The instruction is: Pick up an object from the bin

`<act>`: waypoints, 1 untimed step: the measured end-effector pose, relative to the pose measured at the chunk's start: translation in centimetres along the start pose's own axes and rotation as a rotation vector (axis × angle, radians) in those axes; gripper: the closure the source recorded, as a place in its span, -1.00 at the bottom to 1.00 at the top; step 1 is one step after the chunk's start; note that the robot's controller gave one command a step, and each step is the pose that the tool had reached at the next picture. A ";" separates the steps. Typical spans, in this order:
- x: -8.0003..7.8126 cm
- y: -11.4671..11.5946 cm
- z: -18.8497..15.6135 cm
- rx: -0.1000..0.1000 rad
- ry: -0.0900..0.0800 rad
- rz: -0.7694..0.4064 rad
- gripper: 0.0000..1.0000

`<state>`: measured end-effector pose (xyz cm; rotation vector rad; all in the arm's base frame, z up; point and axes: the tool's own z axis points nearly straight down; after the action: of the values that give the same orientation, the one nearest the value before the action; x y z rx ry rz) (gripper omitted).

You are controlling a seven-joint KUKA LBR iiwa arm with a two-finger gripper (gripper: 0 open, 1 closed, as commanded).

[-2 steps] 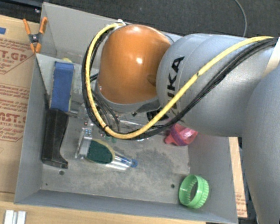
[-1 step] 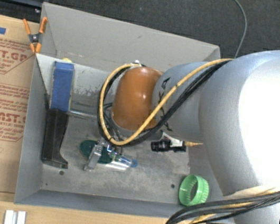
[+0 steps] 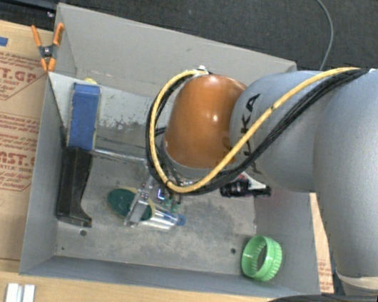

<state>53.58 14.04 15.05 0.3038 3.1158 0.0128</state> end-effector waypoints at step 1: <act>-1.0 -0.1 7.8 0.009 0.017 0.045 -1.00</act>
Offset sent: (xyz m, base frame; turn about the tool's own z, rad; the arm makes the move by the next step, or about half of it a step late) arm 0.0025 -0.0135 -0.0805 0.1129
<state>54.59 13.84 7.23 0.3764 3.1260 0.0014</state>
